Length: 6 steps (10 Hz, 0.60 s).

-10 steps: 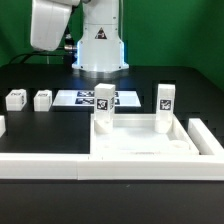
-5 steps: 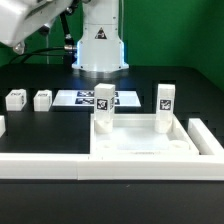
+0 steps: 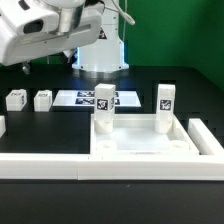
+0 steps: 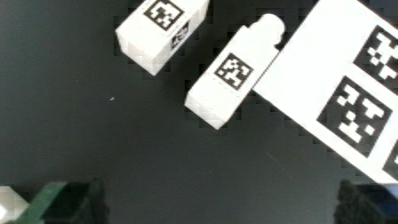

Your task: Assemble square table

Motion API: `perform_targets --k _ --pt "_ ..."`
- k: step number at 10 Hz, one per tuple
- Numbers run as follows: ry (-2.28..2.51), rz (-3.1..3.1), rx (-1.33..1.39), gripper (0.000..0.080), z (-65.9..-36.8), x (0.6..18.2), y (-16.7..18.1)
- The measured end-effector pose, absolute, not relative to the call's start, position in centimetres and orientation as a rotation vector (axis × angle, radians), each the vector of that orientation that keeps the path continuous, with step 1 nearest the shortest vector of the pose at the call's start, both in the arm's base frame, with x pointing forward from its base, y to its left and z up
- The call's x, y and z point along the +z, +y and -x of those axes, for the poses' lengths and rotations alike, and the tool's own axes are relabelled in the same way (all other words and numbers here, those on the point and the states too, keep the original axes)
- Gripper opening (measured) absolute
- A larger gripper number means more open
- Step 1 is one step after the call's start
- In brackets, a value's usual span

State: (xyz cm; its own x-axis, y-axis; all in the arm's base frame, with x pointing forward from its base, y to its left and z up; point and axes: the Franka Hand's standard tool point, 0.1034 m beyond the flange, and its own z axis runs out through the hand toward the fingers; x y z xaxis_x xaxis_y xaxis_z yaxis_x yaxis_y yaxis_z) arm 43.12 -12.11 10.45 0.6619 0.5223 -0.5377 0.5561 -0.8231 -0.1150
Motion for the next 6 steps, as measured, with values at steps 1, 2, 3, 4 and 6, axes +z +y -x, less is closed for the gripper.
perform_targets --k 1,2,3,4,6 --pt "0.804 -2.825 -0.873 0.0649 -43.1 10.3 -11.9" --pt "0.731 -2.833 -0.868 0.0649 -43.1 10.2 -11.8" --pt "0.634 -2.854 -0.875 0.0649 -42.9 9.8 -11.7" --pt "0.46 -2.881 -0.955 0.0649 -42.1 8.7 -12.4" --pt "0.378 -2.84 -1.187 0.0649 -41.3 7.5 -13.6"
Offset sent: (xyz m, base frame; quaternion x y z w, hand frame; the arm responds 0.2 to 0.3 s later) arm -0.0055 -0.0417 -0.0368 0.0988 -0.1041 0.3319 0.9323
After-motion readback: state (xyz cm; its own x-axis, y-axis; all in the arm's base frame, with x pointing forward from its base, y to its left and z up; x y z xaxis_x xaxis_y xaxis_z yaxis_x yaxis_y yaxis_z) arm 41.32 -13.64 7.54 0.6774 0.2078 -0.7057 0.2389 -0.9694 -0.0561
